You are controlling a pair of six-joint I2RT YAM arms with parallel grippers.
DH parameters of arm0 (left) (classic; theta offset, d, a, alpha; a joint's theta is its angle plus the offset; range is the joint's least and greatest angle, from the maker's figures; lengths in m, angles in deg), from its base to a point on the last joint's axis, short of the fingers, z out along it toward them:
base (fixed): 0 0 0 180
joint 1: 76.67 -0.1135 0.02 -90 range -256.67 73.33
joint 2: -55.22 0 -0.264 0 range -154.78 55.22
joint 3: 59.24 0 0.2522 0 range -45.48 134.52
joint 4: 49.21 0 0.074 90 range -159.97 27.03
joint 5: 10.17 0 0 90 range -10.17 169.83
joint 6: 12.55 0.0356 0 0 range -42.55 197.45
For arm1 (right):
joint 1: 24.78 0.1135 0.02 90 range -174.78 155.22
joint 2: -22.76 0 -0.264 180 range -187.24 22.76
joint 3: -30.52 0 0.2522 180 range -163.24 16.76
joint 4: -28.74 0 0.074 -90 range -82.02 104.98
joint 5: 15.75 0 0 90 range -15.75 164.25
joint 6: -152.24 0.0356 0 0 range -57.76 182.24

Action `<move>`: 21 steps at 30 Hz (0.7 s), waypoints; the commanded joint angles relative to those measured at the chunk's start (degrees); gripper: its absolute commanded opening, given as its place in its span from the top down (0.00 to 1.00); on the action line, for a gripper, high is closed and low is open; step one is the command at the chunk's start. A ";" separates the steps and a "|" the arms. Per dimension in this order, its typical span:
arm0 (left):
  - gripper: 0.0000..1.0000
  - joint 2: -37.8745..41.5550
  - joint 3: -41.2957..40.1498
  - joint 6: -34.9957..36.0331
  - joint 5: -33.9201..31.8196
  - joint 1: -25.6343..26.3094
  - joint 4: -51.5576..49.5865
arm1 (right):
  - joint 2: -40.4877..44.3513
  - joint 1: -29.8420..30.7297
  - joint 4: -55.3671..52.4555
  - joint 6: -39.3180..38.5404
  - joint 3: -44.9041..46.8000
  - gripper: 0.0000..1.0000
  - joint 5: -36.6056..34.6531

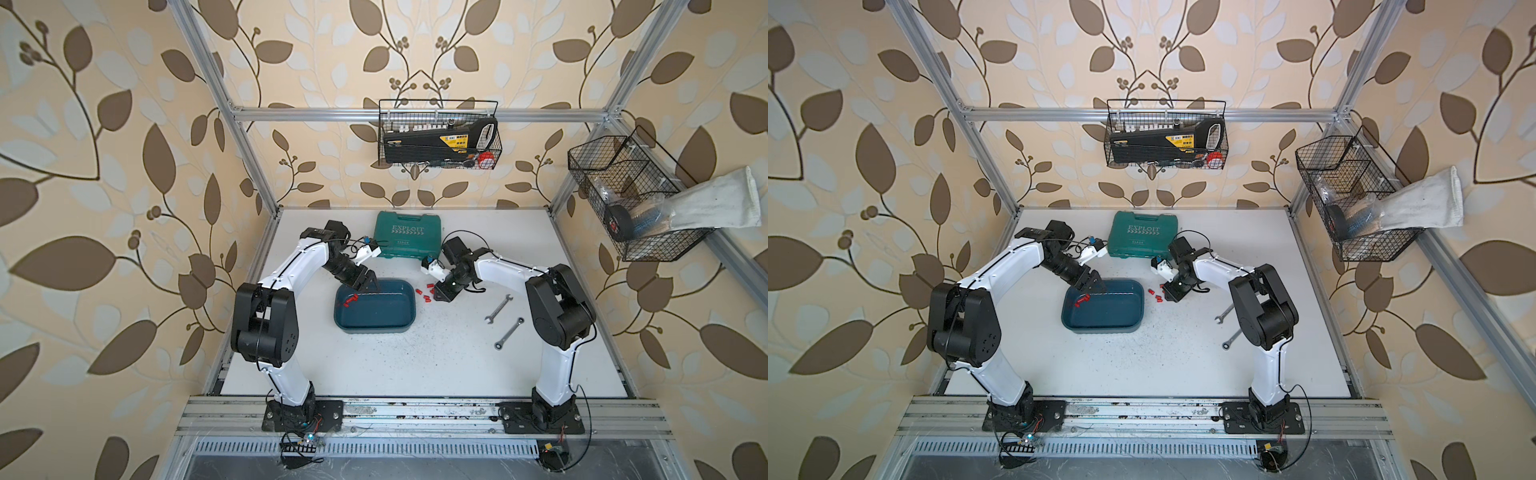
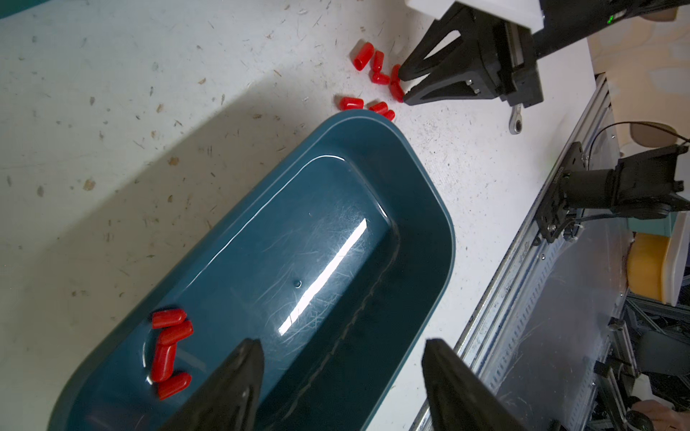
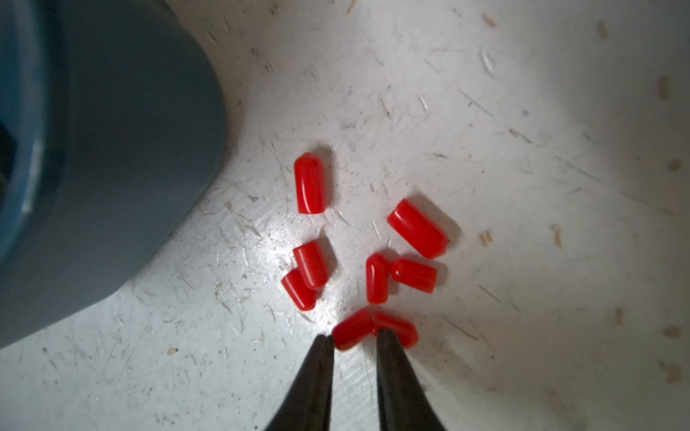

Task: Take the screw protection sleeves out of the storage box
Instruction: Place the screw protection sleeve at the center of the board.

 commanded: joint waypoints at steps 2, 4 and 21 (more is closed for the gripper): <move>0.28 3.00 -0.46 1.58 -1.04 -0.27 -0.19 | 1.98 -0.12 -1.82 -0.63 -0.92 0.67 2.15; 0.28 3.21 -0.56 1.96 -1.49 -0.27 -0.29 | 3.11 -0.20 -2.52 -1.27 -0.92 0.64 3.42; 0.43 6.53 -9.50 10.39 -25.89 5.18 4.79 | 18.22 -6.78 -2.59 -7.25 6.00 0.56 10.30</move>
